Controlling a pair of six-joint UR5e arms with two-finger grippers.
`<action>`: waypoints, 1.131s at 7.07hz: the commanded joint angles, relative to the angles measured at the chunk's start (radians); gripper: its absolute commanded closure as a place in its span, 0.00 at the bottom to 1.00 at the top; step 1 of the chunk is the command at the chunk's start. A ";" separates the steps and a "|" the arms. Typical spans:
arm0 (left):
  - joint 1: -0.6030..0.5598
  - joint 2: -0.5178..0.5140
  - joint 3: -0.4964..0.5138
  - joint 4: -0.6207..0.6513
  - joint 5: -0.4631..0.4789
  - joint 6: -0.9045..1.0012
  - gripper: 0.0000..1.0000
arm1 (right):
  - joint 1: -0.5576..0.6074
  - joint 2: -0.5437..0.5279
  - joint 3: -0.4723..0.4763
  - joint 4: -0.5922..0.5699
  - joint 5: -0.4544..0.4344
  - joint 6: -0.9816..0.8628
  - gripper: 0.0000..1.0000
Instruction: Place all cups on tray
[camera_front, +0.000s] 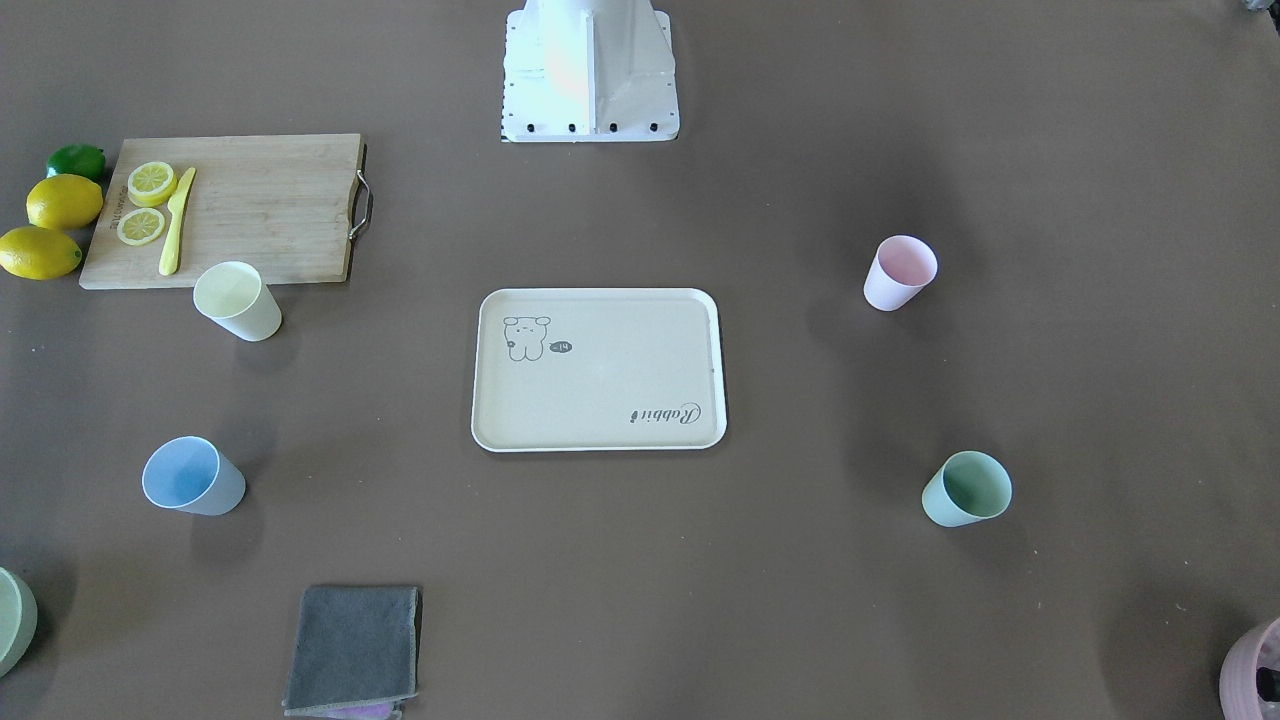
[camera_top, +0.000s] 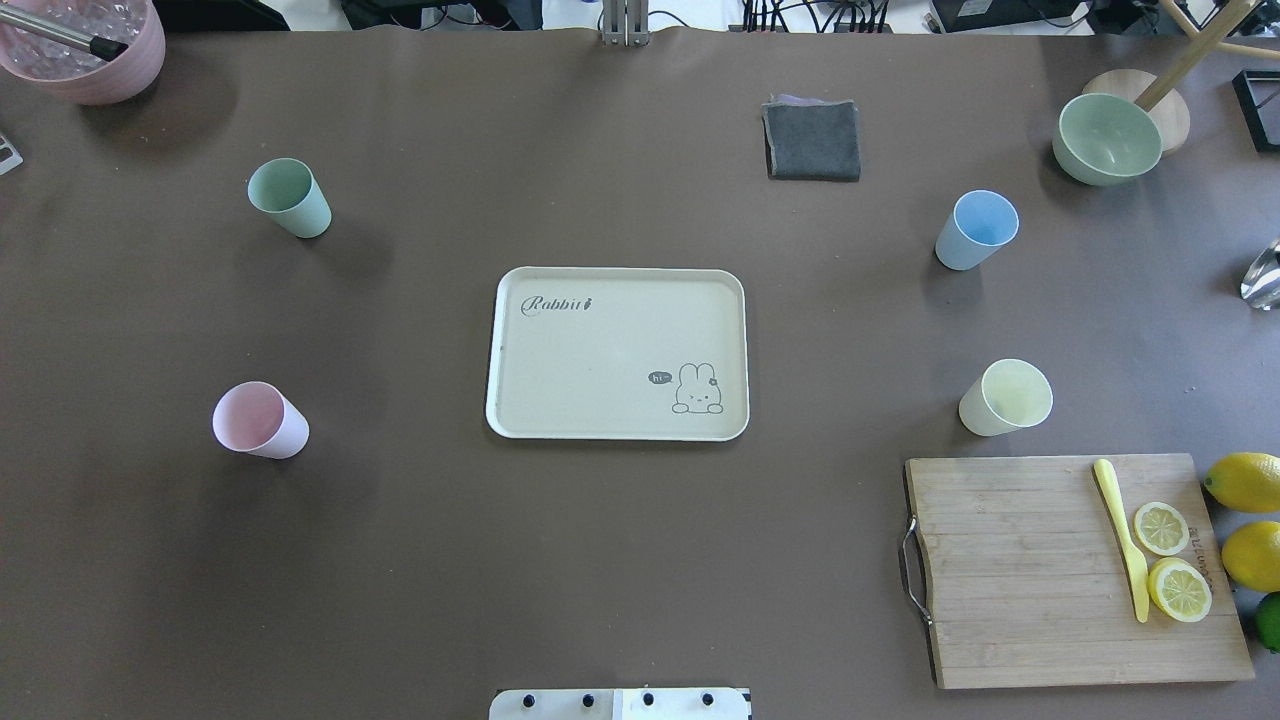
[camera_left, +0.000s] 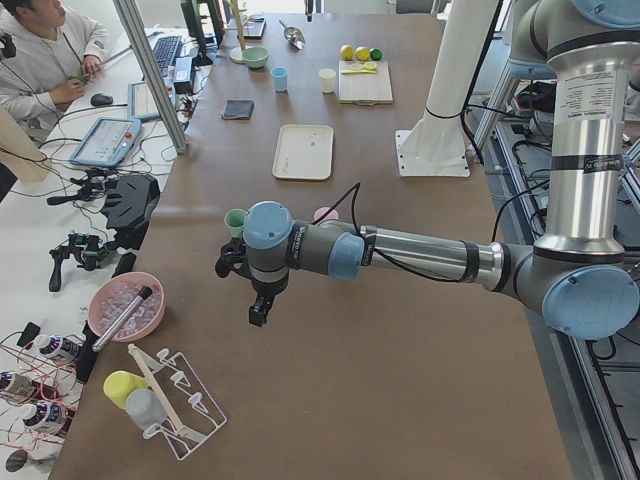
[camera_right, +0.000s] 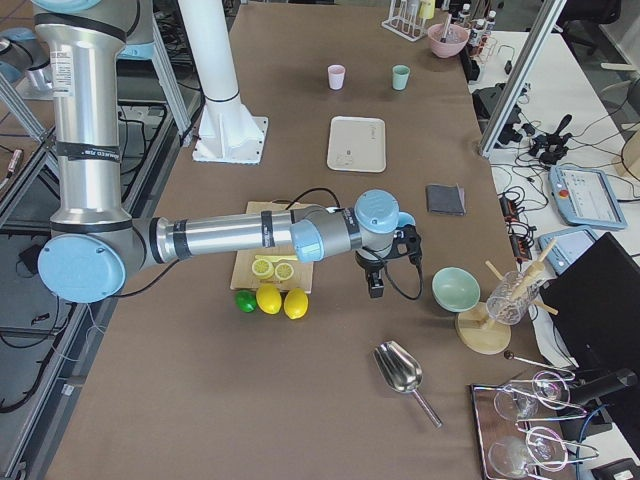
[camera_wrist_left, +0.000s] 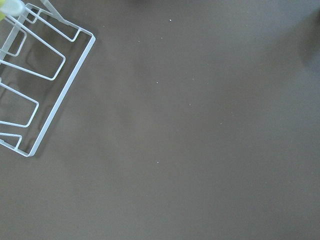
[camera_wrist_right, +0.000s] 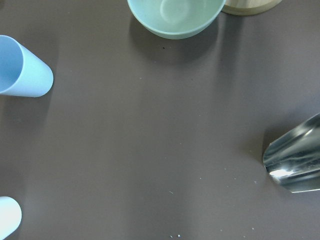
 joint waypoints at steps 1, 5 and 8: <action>0.084 -0.003 -0.082 -0.001 0.000 -0.261 0.02 | -0.129 0.010 -0.001 0.177 -0.007 0.263 0.00; 0.297 0.000 -0.101 -0.250 0.045 -0.649 0.03 | -0.350 0.047 0.016 0.278 -0.079 0.506 0.00; 0.373 -0.003 -0.109 -0.287 0.071 -0.768 0.03 | -0.442 0.039 0.018 0.276 -0.117 0.505 0.05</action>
